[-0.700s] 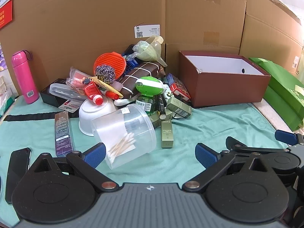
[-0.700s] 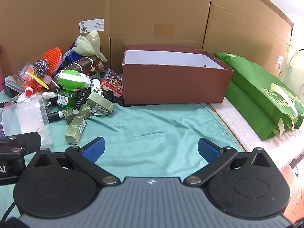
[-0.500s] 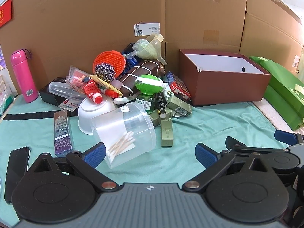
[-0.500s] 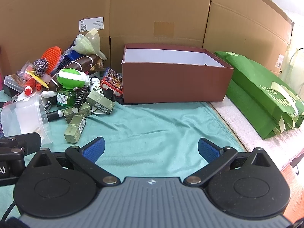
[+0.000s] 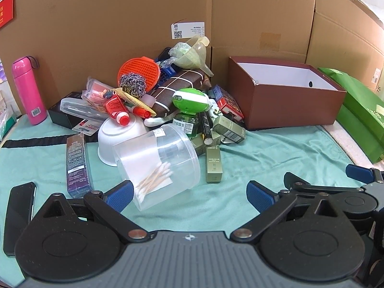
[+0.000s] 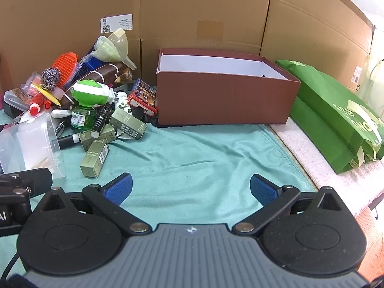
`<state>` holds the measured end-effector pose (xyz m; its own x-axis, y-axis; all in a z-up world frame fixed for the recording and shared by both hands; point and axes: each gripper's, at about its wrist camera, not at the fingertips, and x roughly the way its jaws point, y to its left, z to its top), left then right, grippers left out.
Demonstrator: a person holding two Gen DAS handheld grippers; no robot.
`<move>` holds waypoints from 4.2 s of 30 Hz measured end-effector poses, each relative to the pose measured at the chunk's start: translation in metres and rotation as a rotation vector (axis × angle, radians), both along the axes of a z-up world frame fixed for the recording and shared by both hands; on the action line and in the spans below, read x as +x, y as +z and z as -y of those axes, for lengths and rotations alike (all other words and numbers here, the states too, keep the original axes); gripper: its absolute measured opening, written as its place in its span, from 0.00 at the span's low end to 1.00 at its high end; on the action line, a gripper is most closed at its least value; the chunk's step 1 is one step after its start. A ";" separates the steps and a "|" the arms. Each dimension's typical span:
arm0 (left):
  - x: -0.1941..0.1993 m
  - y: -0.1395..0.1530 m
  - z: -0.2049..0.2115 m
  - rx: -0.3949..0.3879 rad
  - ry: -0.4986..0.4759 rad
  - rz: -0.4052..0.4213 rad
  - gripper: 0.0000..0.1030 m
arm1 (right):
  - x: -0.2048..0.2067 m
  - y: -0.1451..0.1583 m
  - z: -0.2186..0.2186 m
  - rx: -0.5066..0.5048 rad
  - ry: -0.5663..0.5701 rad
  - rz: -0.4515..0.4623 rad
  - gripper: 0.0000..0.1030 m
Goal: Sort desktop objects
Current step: 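Move the left gripper toward the clear plastic cup with cotton swabs, then close the left gripper on the clear plastic cup and lift it, then carry the cup into the brown shoebox and open the left gripper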
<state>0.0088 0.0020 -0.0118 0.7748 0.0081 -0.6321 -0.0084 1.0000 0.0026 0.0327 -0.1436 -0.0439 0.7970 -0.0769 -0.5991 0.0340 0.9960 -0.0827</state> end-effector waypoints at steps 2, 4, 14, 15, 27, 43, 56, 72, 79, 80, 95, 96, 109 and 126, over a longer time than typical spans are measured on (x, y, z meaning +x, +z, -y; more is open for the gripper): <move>0.003 -0.002 -0.001 -0.001 0.004 -0.008 1.00 | 0.002 -0.001 -0.001 0.001 0.002 -0.006 0.98; 0.004 -0.003 -0.002 -0.001 0.007 -0.015 1.00 | 0.004 -0.003 -0.002 0.000 0.004 -0.012 0.98; 0.016 -0.009 -0.008 -0.009 0.018 -0.047 1.00 | 0.015 -0.009 -0.008 -0.010 0.017 -0.045 0.98; 0.017 -0.010 -0.008 -0.010 0.018 -0.051 1.00 | 0.016 -0.009 -0.008 -0.010 0.017 -0.048 0.98; 0.028 -0.022 -0.022 -0.041 0.010 -0.075 1.00 | 0.032 -0.021 -0.015 0.002 0.060 -0.083 0.98; 0.020 -0.025 -0.099 -0.224 -0.150 0.055 0.92 | 0.039 -0.024 -0.039 0.158 0.506 0.027 0.98; 0.039 -0.020 -0.110 -0.297 -0.168 0.033 0.87 | 0.032 -0.011 -0.068 0.191 0.776 0.095 0.98; 0.063 -0.036 -0.095 -0.282 -0.210 -0.044 0.68 | 0.052 -0.024 -0.077 0.161 0.759 0.047 0.77; 0.066 -0.028 -0.096 -0.271 -0.203 -0.008 0.71 | 0.056 -0.019 -0.084 0.171 0.807 0.102 0.77; 0.068 -0.028 -0.096 -0.274 -0.207 -0.006 0.73 | 0.058 -0.019 -0.085 0.179 0.814 0.106 0.77; 0.047 0.003 -0.069 -0.198 -0.211 0.063 0.69 | 0.046 -0.003 -0.063 0.264 0.780 0.153 0.64; 0.045 0.010 -0.065 -0.193 -0.222 0.079 0.69 | 0.043 0.002 -0.059 0.266 0.777 0.173 0.64; 0.098 0.065 0.043 -0.157 -0.476 0.242 0.69 | 0.052 0.063 0.042 0.185 0.553 0.400 0.64; 0.258 0.046 0.157 -0.303 -0.538 0.081 0.70 | 0.210 0.074 0.171 0.163 0.399 0.231 0.64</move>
